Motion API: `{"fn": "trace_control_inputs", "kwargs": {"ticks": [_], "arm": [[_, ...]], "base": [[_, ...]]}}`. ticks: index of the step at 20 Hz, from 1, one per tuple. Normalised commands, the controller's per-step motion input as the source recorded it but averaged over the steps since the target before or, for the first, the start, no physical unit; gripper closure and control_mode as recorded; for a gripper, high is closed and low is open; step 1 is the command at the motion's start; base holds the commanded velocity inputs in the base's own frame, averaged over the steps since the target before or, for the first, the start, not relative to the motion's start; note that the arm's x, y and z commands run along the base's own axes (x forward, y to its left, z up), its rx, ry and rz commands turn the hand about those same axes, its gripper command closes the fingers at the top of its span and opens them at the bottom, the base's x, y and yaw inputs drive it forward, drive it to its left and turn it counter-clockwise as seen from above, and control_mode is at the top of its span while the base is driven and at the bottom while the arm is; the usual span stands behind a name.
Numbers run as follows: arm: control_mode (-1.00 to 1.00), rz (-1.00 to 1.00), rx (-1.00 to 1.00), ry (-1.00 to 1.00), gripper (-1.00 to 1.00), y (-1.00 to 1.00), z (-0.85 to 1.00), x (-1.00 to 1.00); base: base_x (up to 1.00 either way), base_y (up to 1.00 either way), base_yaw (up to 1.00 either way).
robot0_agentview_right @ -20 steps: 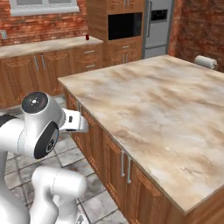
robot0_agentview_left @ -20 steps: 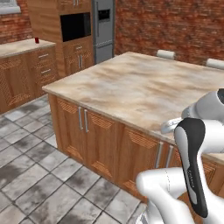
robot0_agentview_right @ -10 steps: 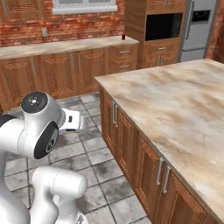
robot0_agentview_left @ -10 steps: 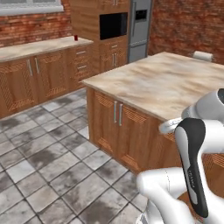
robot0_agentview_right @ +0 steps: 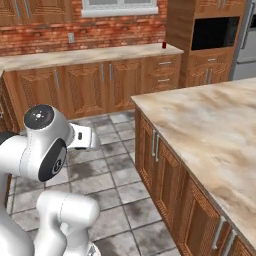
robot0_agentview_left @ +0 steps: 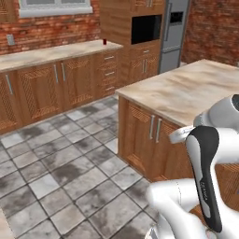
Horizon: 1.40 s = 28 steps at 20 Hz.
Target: Four empty soda cans are scattered around the kitchen. Gather all the cans and cluster them next to the stove for recycling.
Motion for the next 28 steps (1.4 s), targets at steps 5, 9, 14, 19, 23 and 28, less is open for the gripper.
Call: {"fn": "trace_control_inputs", "kwargs": {"ticks": [5, 9, 14, 19, 23, 28], "arm": [[1.00, 0.00, 0.00, 0.00, -1.00, 0.00, 0.00, 0.00], [1.00, 0.00, 0.00, 0.00, -1.00, 0.00, 0.00, 0.00], [1.00, 0.00, 0.00, 0.00, -1.00, 0.00, 0.00, 0.00], [1.00, 0.00, 0.00, 0.00, -1.00, 0.00, 0.00, 0.00], [1.00, 0.00, 0.00, 0.00, -1.00, 0.00, 0.00, 0.00], [1.00, 0.00, 0.00, 0.00, -1.00, 0.00, 0.00, 0.00]], "base": [[0.76, 0.42, 0.15], [0.90, 0.28, 0.13], [1.00, 0.19, 0.11], [1.00, 0.15, 0.08], [1.00, 0.15, 0.07], [1.00, 0.03, 0.04]]}}
